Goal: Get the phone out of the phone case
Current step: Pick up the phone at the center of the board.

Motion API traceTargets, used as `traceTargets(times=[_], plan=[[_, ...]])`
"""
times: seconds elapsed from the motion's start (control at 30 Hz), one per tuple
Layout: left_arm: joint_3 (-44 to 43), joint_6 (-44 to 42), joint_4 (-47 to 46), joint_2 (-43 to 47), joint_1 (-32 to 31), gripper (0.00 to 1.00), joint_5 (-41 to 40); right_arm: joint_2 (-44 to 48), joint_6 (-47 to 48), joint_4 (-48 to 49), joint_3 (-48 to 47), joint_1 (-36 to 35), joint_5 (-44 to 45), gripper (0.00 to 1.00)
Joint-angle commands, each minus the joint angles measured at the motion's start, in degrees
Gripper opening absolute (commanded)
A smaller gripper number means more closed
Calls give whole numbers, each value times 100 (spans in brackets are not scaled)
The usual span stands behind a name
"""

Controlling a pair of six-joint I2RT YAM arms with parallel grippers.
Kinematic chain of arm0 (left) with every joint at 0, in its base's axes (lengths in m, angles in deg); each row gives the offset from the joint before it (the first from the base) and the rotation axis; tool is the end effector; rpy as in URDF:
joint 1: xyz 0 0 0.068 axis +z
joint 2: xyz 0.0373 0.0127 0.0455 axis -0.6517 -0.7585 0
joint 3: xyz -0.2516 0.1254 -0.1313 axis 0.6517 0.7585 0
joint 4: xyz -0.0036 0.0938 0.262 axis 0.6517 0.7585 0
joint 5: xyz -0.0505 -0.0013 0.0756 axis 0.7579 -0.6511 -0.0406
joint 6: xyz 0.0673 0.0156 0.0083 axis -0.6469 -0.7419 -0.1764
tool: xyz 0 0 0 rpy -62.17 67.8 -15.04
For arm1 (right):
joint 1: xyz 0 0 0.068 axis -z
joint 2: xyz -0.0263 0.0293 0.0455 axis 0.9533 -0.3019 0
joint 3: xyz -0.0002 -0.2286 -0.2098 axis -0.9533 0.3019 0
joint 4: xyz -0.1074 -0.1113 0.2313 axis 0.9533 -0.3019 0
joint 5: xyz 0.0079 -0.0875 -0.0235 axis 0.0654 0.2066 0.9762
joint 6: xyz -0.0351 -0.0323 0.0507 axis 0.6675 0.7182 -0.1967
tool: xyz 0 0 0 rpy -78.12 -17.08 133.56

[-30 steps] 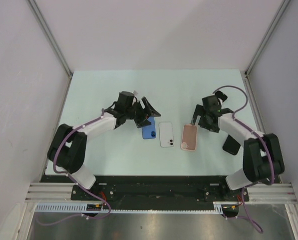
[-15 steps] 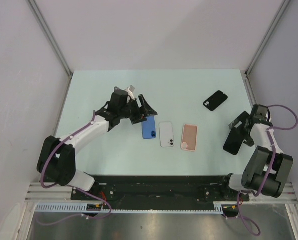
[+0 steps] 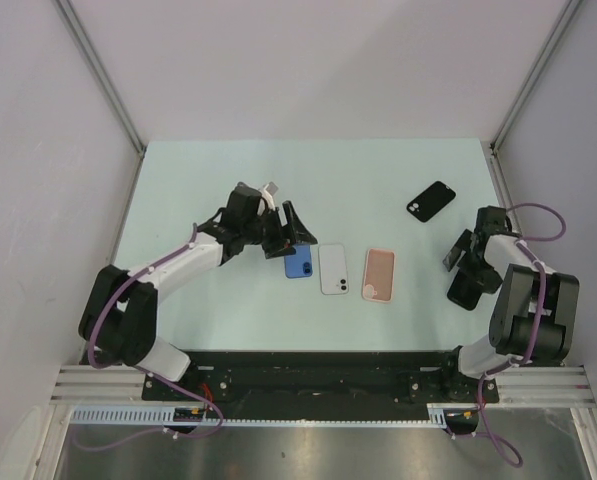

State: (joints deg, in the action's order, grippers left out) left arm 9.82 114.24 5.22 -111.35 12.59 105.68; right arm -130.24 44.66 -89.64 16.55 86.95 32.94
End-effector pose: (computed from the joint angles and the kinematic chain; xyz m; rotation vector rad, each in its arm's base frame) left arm 0.2987 -0.1873 0.2560 -0.1240 2.4502 -1.1540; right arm 0.2786 -0.0806 0.1764 0.9133 2.6060 -0.1599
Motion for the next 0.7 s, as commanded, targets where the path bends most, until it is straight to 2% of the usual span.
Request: traceTargets(times=[0.0,0.07,0.17,0.2,0.27,0.33,0.4,0.47,0.67], plan=[[47,-119,-67,-95,-31,81,219,-488,-158,306,200,-371,-15,97],[47,-119,-84,-86,-31,81,228,-384,-80,384,200,-502,-189,94],[73,-111,-154,-95,-31,81,210,-182,140,727,200,-966,-1251,83],[73,-111,-164,-112,-23,81,228,-111,271,893,191,-1082,-1915,82],[82,-102,-181,-174,-23,80,272,-84,308,930,60,-1354,-2594,81],[99,-93,-207,-209,-31,80,324,-40,343,939,-37,-1733,-2878,79],[108,-93,-225,-192,-23,80,325,82,256,677,-177,-1908,-2645,78],[91,-128,-199,-139,-23,80,307,249,89,404,-239,-1831,-1665,79],[82,-146,-199,-77,-23,80,272,1242,-245,-265,-178,-883,97,97]])
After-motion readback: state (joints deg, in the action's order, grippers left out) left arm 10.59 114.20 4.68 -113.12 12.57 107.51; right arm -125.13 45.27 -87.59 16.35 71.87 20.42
